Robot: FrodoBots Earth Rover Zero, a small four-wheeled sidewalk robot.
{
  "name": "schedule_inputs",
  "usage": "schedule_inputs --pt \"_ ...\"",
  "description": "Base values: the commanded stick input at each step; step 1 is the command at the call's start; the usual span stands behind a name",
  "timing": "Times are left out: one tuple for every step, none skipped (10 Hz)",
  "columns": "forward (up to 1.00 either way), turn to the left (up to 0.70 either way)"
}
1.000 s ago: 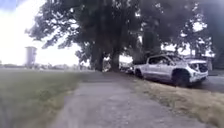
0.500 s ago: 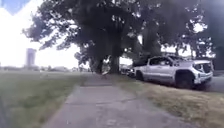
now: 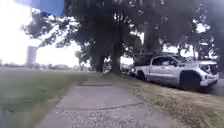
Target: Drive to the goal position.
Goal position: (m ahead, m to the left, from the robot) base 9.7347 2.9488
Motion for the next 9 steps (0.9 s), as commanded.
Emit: schedule_inputs --pt "0.7 0.35" --pt "0.7 0.35" --pt "0.7 0.15" --pt "0.7 0.0" --pt "0.7 0.0" --pt "0.7 0.0" --pt "0.7 0.0" --pt "0.7 0.0" --pt "0.7 0.0"
